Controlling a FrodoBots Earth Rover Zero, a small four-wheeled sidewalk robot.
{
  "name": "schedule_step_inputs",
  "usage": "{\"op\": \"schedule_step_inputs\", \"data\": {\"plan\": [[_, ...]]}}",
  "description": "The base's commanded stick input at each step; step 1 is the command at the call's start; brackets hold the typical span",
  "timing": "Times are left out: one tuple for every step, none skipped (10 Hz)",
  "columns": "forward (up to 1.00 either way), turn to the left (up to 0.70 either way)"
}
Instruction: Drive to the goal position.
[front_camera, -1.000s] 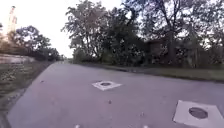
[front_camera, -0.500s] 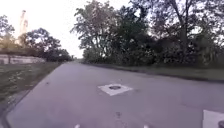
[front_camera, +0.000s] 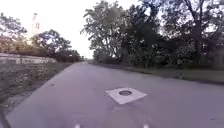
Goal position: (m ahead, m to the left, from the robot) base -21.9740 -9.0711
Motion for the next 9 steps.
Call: {"op": "schedule_step_inputs", "data": {"plan": [[0.7, 0.0], [0.7, 0.0], [0.7, 0.09], [0.7, 0.35], [0.7, 0.35], [0.7, 0.35], [0.7, 0.35], [0.7, 0.35], [0.7, 0.35]]}}
